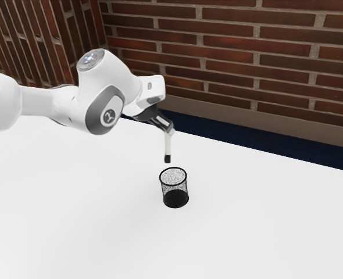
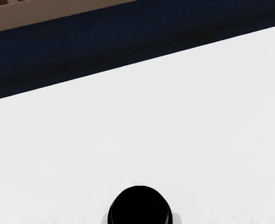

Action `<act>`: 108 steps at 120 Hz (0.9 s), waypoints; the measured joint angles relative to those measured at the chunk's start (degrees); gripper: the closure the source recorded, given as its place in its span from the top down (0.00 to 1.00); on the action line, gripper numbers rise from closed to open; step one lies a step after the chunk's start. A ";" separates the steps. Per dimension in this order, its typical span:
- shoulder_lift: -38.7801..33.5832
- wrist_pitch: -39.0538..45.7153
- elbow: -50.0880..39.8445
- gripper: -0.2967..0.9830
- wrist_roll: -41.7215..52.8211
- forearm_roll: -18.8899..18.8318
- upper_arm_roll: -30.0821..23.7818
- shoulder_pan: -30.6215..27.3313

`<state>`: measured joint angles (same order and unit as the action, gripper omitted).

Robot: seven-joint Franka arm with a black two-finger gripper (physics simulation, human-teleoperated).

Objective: Put the marker into the pen holder.

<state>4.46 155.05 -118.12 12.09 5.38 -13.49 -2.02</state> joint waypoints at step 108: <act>7.54 -2.94 5.78 0.63 0.89 1.44 -0.29 -0.15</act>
<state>12.00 152.11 -112.35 12.98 6.82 -13.78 -2.16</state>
